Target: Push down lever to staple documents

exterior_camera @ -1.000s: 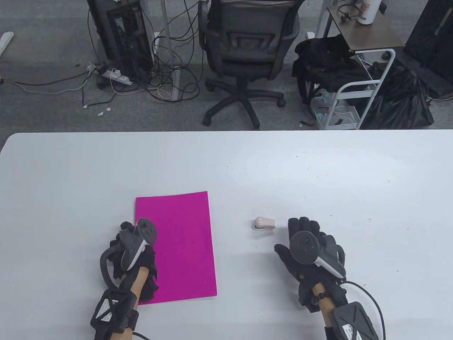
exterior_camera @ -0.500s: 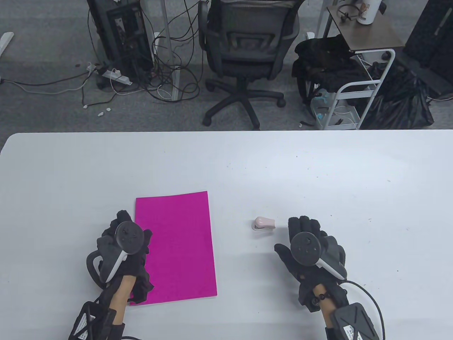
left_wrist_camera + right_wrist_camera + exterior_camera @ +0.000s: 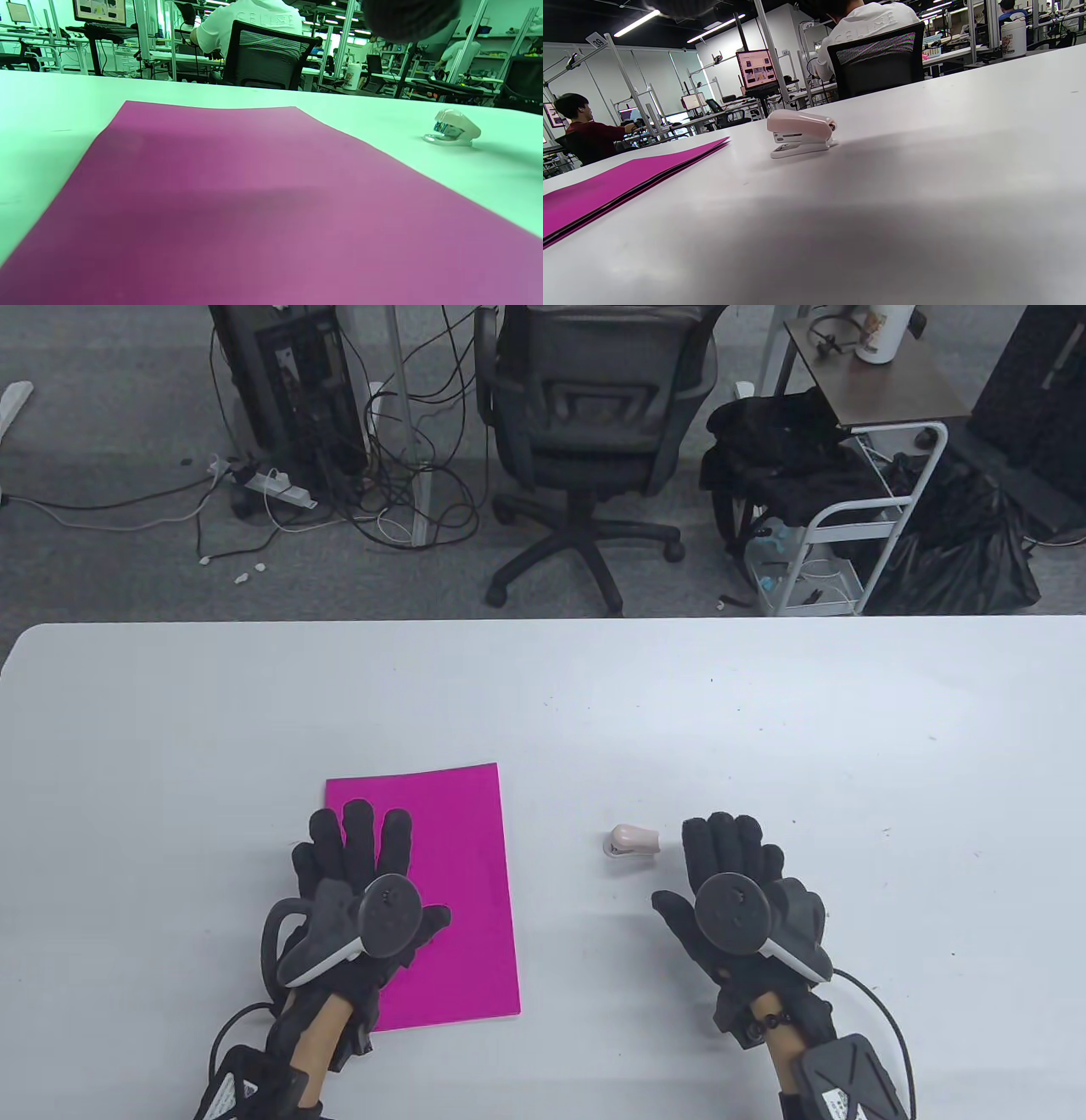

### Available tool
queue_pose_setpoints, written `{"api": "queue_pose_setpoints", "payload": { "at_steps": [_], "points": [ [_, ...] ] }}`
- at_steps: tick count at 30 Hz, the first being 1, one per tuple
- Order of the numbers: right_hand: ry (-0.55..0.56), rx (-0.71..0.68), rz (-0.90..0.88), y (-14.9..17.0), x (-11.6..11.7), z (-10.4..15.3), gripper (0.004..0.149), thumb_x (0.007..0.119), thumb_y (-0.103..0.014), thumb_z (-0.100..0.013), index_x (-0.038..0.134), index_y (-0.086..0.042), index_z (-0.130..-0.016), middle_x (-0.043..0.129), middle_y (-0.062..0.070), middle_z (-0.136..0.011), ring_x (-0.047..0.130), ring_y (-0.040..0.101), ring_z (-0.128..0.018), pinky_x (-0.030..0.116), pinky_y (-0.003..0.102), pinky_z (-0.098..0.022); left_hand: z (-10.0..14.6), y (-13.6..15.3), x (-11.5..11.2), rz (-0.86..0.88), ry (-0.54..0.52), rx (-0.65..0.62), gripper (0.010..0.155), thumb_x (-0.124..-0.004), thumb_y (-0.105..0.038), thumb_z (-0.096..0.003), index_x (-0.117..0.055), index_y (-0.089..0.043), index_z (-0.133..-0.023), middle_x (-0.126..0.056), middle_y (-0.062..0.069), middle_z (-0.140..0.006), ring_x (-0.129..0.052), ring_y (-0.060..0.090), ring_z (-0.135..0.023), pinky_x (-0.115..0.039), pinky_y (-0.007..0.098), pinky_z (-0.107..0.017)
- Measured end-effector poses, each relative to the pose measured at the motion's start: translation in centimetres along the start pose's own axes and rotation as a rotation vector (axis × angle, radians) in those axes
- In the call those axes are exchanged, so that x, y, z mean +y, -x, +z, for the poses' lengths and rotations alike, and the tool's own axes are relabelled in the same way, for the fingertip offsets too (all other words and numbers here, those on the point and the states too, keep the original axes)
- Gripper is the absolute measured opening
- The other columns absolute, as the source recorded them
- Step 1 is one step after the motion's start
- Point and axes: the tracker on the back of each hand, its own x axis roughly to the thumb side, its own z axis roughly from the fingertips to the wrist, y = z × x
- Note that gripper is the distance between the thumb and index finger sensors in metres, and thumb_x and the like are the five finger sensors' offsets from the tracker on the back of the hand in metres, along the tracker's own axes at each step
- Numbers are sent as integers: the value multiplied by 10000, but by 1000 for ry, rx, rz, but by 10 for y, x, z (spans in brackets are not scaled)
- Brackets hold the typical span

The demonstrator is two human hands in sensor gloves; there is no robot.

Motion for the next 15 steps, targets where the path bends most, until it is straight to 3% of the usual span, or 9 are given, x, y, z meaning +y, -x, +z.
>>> {"api": "queue_pose_setpoints", "payload": {
  "at_steps": [15],
  "points": [
    [14,21,7,2,0,1,900,541,-520,-515,142,40,-1095,125,413,-1075,148,674,-966,256,800,-639,0,1,1,12,-109,-11,1020,-616,-580,-540,105,-111,-1088,78,367,-1158,59,662,-990,-173,828,-660]
  ]
}}
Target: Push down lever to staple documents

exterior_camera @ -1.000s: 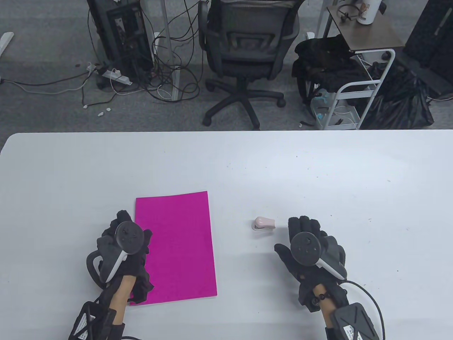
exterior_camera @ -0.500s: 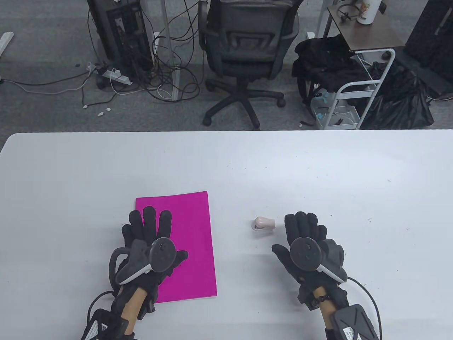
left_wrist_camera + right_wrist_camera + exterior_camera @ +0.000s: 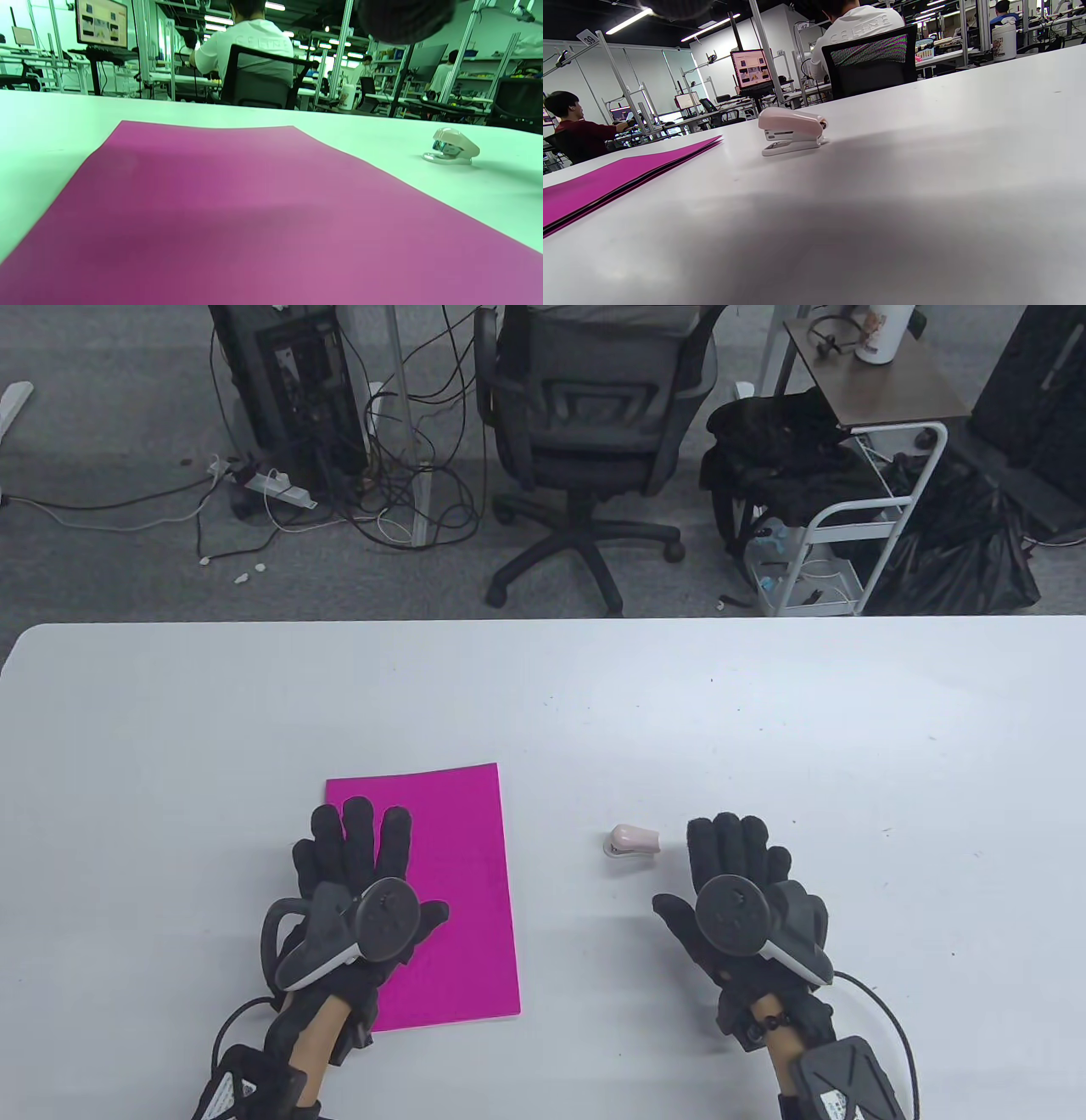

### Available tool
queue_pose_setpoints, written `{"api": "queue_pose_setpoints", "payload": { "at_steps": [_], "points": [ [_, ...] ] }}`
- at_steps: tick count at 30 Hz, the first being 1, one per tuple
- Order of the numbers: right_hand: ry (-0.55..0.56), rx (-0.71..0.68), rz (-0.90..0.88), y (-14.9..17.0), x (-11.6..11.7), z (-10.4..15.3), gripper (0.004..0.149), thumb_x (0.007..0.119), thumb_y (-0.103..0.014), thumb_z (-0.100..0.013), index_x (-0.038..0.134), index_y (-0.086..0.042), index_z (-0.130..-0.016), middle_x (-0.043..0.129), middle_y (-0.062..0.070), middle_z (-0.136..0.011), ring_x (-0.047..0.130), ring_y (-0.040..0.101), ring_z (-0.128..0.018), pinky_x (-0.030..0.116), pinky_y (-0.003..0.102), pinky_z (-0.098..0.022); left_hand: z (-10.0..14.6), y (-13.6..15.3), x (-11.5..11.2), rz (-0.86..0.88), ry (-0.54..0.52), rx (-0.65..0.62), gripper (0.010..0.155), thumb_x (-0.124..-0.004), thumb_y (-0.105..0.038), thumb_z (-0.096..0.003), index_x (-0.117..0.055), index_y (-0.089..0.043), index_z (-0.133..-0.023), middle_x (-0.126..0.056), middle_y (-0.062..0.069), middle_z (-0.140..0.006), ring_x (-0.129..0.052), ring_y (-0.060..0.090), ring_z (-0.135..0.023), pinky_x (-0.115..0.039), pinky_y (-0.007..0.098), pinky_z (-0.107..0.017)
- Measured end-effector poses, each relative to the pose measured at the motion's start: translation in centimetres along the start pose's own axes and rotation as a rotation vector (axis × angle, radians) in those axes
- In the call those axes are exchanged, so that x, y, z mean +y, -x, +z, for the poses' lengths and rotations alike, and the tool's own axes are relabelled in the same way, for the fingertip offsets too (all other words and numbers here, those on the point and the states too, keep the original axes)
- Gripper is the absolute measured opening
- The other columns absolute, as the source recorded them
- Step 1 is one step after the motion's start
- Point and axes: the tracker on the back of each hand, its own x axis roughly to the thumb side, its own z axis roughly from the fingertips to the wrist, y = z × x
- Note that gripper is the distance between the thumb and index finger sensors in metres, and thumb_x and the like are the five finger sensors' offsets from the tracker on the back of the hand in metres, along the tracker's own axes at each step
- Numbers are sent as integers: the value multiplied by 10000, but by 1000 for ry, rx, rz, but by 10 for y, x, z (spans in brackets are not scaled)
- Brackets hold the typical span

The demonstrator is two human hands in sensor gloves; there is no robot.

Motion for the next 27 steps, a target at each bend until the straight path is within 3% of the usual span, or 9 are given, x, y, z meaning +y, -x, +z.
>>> {"api": "queue_pose_setpoints", "payload": {
  "at_steps": [4,27],
  "points": [
    [14,2,3,1,-1,0,895,542,-518,-517,148,41,-1095,124,413,-1077,157,672,-969,258,801,-639,1,1,2,13,-52,-3,1011,-624,-572,-540,74,-106,-1102,35,369,-1173,31,661,-1005,-189,827,-664],
    [20,4,-2,1,-1,0,877,549,-508,-519,185,40,-1100,157,418,-1077,187,682,-968,275,799,-643,1,0,2,6,-69,15,990,-631,-555,-546,25,-86,-1121,-15,379,-1182,-22,665,-1026,-224,819,-676]
  ]
}}
